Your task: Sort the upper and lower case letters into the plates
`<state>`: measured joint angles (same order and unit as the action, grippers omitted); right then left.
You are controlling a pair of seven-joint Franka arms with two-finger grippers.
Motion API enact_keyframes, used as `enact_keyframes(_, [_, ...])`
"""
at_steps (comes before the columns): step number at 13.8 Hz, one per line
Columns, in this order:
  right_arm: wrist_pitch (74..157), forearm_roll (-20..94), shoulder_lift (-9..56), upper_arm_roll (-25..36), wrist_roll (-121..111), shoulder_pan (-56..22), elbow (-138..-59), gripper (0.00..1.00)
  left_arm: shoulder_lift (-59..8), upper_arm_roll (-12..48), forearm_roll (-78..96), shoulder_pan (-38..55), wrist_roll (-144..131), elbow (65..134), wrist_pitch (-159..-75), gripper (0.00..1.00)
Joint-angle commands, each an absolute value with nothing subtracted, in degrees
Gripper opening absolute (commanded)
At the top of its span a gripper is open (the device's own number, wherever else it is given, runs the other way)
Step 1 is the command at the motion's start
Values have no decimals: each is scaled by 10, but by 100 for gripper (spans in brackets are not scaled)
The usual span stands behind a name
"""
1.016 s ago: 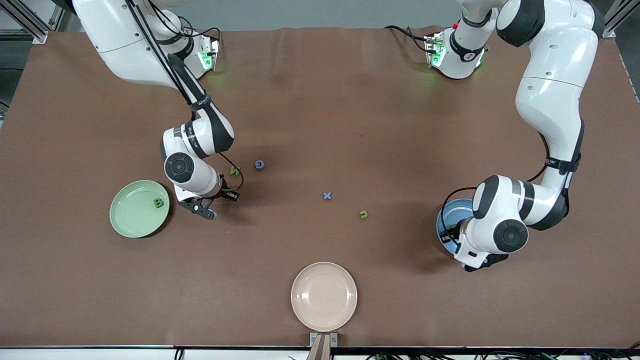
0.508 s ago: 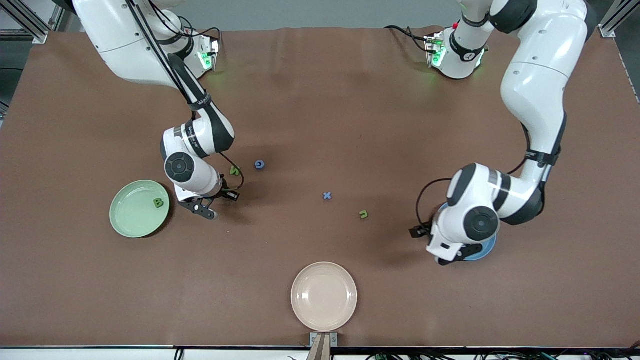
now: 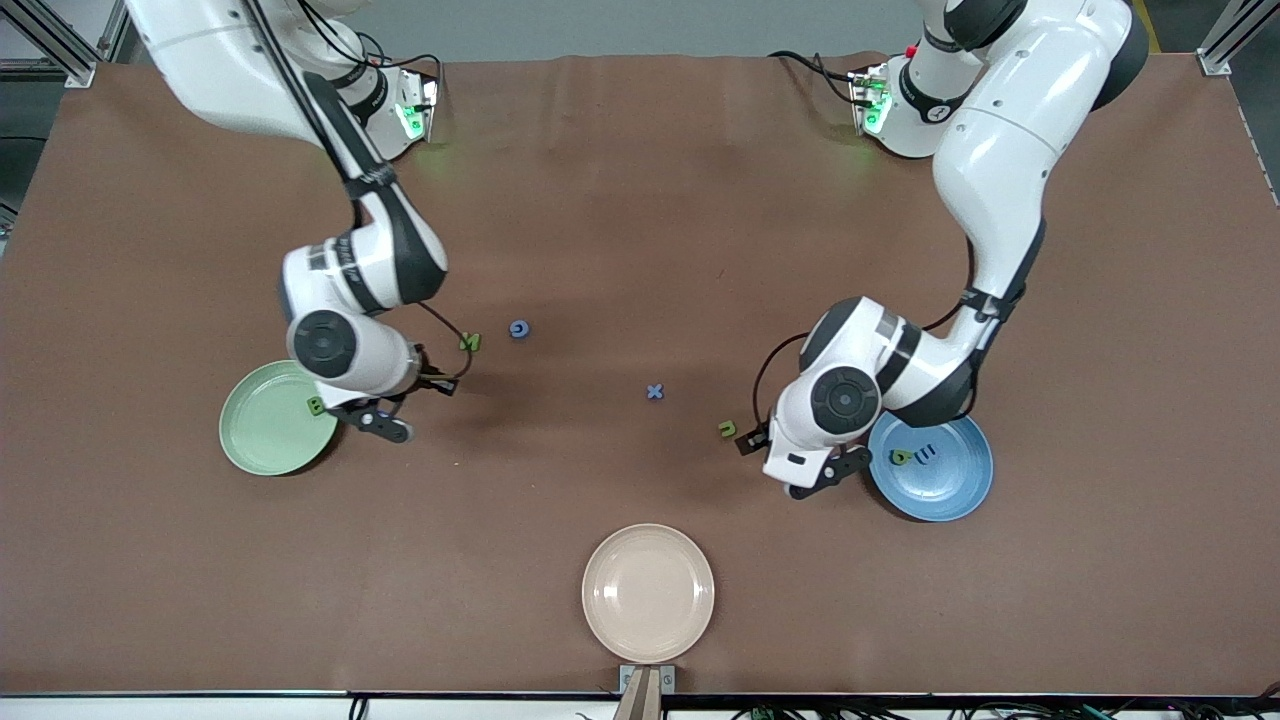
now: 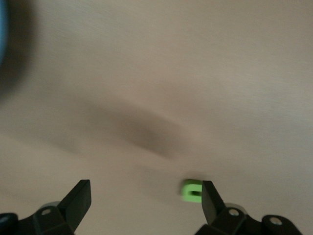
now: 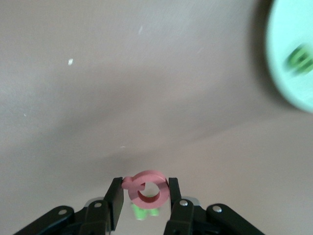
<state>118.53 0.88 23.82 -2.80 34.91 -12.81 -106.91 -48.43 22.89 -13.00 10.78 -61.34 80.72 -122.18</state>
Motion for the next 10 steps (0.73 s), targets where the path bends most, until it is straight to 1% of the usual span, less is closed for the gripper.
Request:
enact_keyframes(1, [1176, 1, 216, -34, 217, -46, -1086, 27, -485, 223, -128, 132, -648, 832, -1284, 98])
enact_keyframes(3, [1180, 1, 221, -34, 128, 9, -1086, 27, -493, 221, -128, 145, -658, 831, -1296, 94])
enact_keyframes(4, [1185, 1, 222, -34, 90, 31, -1086, 27, -493, 221, -128, 148, -665, 833, -1298, 88])
enact_keyframes(6, [1212, 1, 228, -34, 34, 63, -1092, 27, -497, 219, -130, 149, -666, 837, -1299, 80])
enact_keyframes(7, [1230, 1, 238, -34, 13, 77, -1096, 27, -500, 219, -134, 149, -666, 837, -1299, 77])
enact_keyframes(8, [1250, 1, 249, -34, -10, 90, -1099, 27, -503, 219, -136, 149, -666, 836, -1299, 70])
enact_keyframes(10, [1271, 1, 271, -35, -39, 109, -1100, 27, -506, 219, -134, 147, -667, 833, -1299, 63])
